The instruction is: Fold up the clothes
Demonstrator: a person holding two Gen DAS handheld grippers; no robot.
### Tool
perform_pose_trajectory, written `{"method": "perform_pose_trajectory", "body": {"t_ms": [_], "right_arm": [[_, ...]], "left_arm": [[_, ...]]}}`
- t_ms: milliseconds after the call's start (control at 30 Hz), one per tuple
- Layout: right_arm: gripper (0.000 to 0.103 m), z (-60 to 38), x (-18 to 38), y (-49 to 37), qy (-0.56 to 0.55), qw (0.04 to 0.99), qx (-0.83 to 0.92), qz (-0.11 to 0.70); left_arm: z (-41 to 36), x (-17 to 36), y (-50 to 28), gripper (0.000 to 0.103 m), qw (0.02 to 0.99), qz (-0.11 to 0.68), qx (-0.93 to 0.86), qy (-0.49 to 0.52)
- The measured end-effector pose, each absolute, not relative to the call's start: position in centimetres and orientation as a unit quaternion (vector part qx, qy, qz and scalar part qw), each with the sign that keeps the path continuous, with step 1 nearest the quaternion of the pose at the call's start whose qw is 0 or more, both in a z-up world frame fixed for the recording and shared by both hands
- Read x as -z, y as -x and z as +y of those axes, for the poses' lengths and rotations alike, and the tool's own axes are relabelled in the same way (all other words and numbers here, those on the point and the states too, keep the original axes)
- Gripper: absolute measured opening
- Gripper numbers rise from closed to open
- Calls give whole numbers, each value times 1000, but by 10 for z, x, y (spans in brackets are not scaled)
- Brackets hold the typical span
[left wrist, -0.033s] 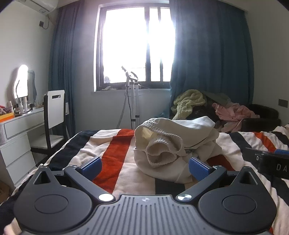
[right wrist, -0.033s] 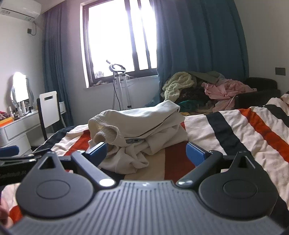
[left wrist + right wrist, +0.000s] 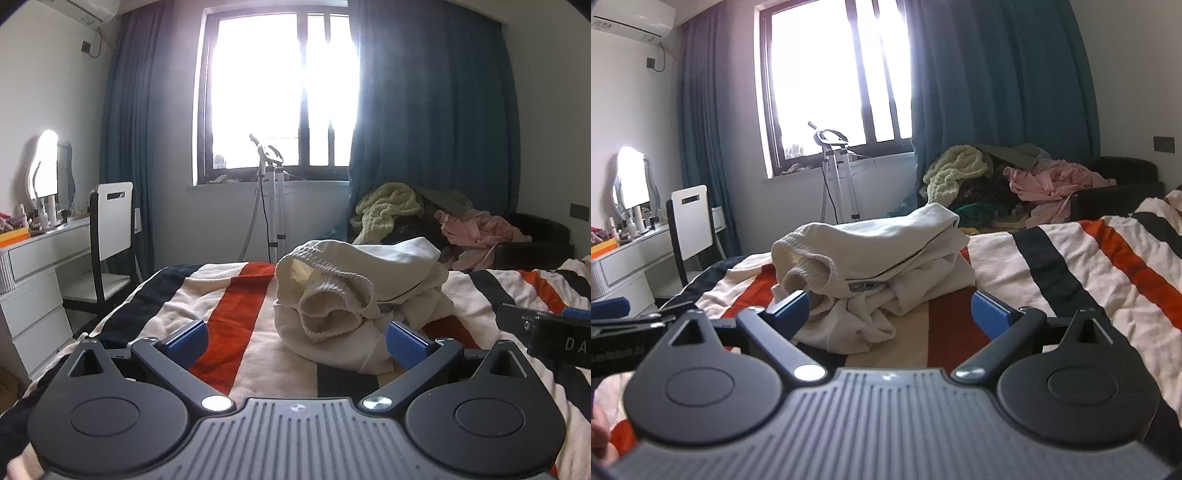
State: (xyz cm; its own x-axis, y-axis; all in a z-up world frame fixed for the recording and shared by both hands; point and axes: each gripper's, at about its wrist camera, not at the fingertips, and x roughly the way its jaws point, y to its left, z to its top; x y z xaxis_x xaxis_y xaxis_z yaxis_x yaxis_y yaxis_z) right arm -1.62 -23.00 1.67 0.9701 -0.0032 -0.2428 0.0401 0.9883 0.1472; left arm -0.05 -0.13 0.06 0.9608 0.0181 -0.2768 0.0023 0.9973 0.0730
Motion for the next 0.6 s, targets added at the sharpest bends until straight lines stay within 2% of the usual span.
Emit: {"method": "perform_pose_trajectory", "body": {"t_ms": [600], "right_arm": [[96,-225,-15,16,-75,988,18,136]], "left_arm": [[0,2,0,103,988,150,-3,-23]]}}
